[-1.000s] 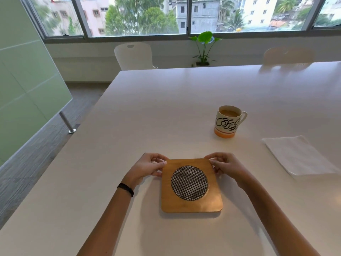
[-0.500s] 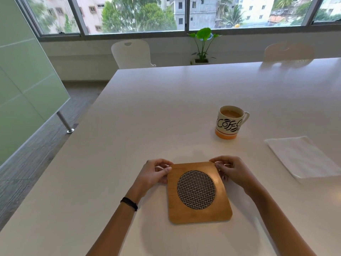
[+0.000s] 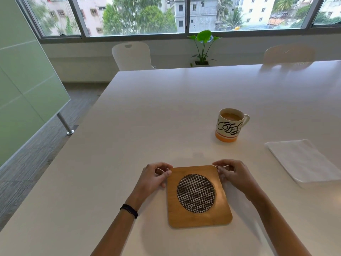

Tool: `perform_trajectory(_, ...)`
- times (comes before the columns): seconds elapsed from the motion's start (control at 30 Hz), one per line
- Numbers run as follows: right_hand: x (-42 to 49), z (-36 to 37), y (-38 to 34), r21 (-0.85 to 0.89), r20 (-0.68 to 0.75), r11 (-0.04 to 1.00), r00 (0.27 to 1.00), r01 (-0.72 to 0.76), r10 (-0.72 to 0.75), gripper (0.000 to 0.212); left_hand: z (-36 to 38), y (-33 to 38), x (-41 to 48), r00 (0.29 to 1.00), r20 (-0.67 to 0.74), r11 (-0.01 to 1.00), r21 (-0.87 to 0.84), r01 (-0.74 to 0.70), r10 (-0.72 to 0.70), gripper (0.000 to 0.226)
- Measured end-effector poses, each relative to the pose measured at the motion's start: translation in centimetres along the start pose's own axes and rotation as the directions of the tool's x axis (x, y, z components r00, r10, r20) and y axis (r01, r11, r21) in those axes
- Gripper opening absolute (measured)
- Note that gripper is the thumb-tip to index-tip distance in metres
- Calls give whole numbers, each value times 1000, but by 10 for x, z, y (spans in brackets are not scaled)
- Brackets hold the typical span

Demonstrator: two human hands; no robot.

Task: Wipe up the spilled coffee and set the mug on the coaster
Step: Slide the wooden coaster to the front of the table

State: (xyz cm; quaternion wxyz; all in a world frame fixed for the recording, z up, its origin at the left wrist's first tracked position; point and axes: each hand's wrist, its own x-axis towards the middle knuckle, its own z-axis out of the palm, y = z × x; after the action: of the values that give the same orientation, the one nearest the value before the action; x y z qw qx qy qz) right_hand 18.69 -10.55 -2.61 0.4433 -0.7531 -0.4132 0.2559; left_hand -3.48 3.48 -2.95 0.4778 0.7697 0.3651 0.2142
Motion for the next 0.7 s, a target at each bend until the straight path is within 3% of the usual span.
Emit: perform_trajectory(0.7,0,-1,1,49,3,999,1000,-17,17,21,3,-3,-1,1000,-3,1000,-14,-26,26,17)
